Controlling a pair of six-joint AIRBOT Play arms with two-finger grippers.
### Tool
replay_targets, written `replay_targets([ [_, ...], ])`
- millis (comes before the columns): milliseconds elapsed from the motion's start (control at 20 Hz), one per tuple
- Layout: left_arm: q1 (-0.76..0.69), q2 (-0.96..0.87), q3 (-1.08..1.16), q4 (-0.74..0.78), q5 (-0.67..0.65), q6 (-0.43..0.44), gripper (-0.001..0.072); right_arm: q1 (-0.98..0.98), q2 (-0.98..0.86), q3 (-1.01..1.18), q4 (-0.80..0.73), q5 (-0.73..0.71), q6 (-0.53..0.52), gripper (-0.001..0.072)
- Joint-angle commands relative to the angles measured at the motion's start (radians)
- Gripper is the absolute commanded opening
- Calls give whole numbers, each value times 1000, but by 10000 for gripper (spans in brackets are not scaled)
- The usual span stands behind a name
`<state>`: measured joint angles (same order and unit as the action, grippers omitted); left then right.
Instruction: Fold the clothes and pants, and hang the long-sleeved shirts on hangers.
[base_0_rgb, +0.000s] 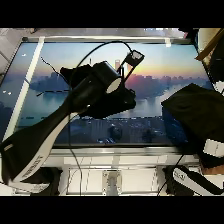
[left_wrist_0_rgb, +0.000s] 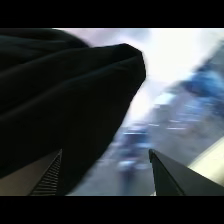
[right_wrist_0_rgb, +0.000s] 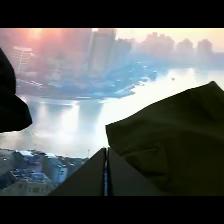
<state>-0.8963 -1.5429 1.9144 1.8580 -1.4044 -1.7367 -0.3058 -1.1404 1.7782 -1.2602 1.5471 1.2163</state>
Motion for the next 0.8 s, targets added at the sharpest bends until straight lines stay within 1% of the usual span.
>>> replay_targets([
  [0, 50, 129, -24, 323, -189, -103, 625, 0, -49, 0, 45, -3, 0, 181],
  [50, 105, 180, -71, 316, -216, -153, 624, 0, -63, 0, 57, -3, 0, 328],
  [100, 159, 246, -160, 289, -224, -181, 621, 0, -78, 0, 67, -4, -1, 379],
  [200, 234, 393, -430, 285, -213, -230, 613, 0, -104, 0, 79, -3, 0, 379],
  [300, 289, 566, -763, 285, -153, -349, 613, 1, -121, -1, 101, -1, 2, 379],
  [350, 311, 659, -931, 283, -105, -445, 613, 1, -128, -1, 126, 3, 2, 379],
  [400, 332, 740, -1066, 261, -48, -564, 612, 1, -135, -3, 153, 6, 1, 379],
  [450, 362, 819, -1182, 193, 42, -678, 612, 1, -141, -6, 181, 6, 1, 379],
  [500, 399, 880, -1268, 93, 163, -730, 612, 1, -146, -9, 205, 7, 1, 379],
  [550, 443, 926, -1341, -29, 316, -732, 612, 1, -150, -15, 226, 4, 1, 379],
  [600, 484, 945, -1395, -119, 454, -732, 612, 1, -154, -24, 242, 4, 1, 379],
  [650, 516, 937, -1427, -169, 543, -732, 614, 1, -156, -35, 254, 5, 1, 379],
  [700, 541, 910, -1444, -214, 596, -730, 613, 1, -156, -51, 260, 5, 1, 379],
  [750, 560, 863, -1446, -274, 625, -687, 614, 1, -156, -66, 260, 7, 1, 379],
])
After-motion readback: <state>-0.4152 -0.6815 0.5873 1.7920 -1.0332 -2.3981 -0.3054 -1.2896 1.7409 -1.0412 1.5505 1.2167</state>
